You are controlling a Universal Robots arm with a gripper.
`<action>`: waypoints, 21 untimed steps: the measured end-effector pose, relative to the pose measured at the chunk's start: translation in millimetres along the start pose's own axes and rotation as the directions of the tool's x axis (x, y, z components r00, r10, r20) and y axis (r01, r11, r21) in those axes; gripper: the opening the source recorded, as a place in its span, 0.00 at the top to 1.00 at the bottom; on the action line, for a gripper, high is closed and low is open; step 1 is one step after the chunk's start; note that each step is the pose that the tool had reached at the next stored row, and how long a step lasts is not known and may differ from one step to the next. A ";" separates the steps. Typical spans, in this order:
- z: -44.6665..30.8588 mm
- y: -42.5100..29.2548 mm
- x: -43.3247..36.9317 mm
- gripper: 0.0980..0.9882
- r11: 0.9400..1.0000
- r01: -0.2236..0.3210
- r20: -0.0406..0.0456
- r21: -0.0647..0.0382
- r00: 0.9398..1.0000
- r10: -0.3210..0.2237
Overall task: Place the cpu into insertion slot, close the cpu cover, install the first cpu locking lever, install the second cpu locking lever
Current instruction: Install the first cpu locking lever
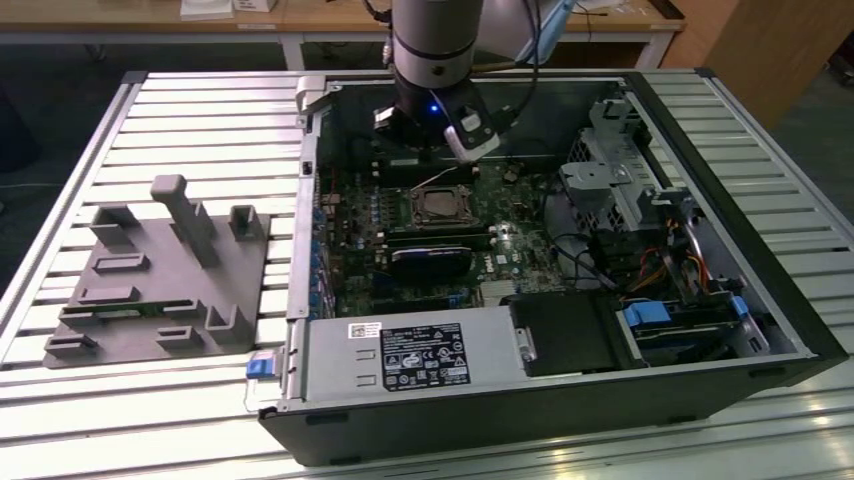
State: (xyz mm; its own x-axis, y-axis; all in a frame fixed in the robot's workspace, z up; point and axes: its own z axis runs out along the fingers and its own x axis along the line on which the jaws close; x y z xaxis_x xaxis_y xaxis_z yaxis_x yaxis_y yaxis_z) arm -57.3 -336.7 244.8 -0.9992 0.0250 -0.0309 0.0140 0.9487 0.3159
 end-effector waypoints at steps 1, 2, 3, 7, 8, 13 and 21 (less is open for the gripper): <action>0.3 -0.1 0.0 0.99 1.000 0.001 0.010 0.001 1.000 -0.001; 0.5 -0.2 0.0 0.99 1.000 0.002 0.020 0.005 1.000 -0.003; 0.7 -0.2 0.0 0.99 1.000 0.004 0.032 0.011 0.999 -0.004; 1.3 -0.5 0.1 0.99 0.999 -0.002 0.077 0.040 0.997 -0.002; 1.7 -0.6 0.1 0.99 0.999 -0.005 0.084 0.045 0.996 0.001; 8.7 -2.9 0.2 0.99 0.999 -0.023 0.095 0.048 0.995 0.018; 17.4 -4.7 0.6 0.99 0.997 -0.046 0.105 0.055 0.994 0.040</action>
State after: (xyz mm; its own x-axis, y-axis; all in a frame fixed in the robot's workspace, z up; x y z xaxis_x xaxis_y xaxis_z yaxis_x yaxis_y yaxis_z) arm -57.3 -335.6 226.8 -0.9884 0.0963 -0.1177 0.0623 0.9624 0.2644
